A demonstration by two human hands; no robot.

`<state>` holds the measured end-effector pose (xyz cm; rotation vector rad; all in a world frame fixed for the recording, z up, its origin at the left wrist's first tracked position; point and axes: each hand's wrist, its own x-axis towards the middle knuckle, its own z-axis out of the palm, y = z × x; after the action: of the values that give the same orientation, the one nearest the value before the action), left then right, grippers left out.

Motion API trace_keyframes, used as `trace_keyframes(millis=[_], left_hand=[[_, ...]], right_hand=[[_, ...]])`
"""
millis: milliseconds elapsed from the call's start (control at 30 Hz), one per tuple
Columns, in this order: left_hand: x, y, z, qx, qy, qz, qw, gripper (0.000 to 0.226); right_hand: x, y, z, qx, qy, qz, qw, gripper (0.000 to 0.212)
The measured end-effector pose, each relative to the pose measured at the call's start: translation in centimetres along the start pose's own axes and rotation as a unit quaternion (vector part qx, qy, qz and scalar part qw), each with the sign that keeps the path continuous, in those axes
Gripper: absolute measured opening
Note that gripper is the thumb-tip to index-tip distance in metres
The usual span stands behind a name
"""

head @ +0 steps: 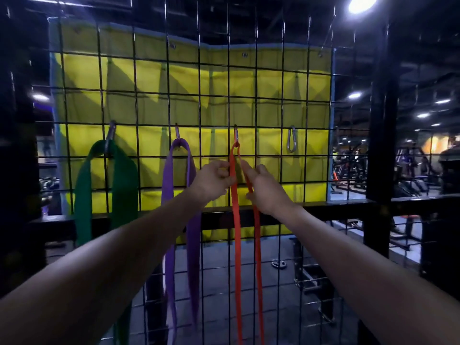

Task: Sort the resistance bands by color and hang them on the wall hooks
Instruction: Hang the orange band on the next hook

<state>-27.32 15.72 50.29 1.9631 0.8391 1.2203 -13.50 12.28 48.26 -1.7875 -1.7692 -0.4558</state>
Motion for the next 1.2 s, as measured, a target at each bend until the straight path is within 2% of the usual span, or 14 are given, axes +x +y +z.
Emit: trace_keyframes(millis=[100, 267, 367, 467, 633, 800, 900, 1067, 1200], left_hand=[[-1.2, -1.2, -0.1, 0.036, 0.008, 0.016, 0.999, 0.046], [-4.5, -4.3, 2.4, 0.087, 0.034, 0.070, 0.993, 0.037], [-8.0, -6.2, 5.6, 0.100, -0.021, 0.069, 0.992, 0.034], [-12.1, -8.1, 9.3, 0.096, -0.096, 0.034, 0.990, 0.035], [-18.1, -11.2, 16.8, 0.118, -0.150, -0.004, 0.982, 0.034], [-24.6, -13.3, 26.8, 0.103, -0.263, -0.057, 0.957, 0.032], [-29.5, -14.5, 32.5, 0.094, -0.333, -0.051, 0.937, 0.032], [-36.6, -17.7, 40.9, 0.070, -0.445, -0.098, 0.887, 0.035], [-39.8, -20.7, 47.5, 0.076, -0.511, -0.093, 0.851, 0.035]], right_hand=[[-1.9, 0.4, 0.2, 0.050, -0.015, 0.035, 0.998, 0.082], [-8.2, 1.9, 1.7, 0.046, -0.060, 0.110, 0.991, 0.072], [-13.3, 3.4, 3.0, 0.035, -0.085, 0.159, 0.983, 0.068], [-18.6, 5.4, 3.8, 0.022, -0.107, 0.198, 0.974, 0.060], [-27.3, 9.2, 5.4, 0.051, -0.114, 0.268, 0.955, 0.040], [-37.9, 14.5, 7.1, 0.064, -0.163, 0.369, 0.913, 0.042], [-45.2, 17.5, 7.7, 0.051, -0.203, 0.434, 0.876, 0.047], [-56.8, 22.0, 8.4, 0.050, -0.213, 0.564, 0.797, 0.053], [-63.8, 25.5, 9.3, 0.036, -0.205, 0.629, 0.749, 0.048]])
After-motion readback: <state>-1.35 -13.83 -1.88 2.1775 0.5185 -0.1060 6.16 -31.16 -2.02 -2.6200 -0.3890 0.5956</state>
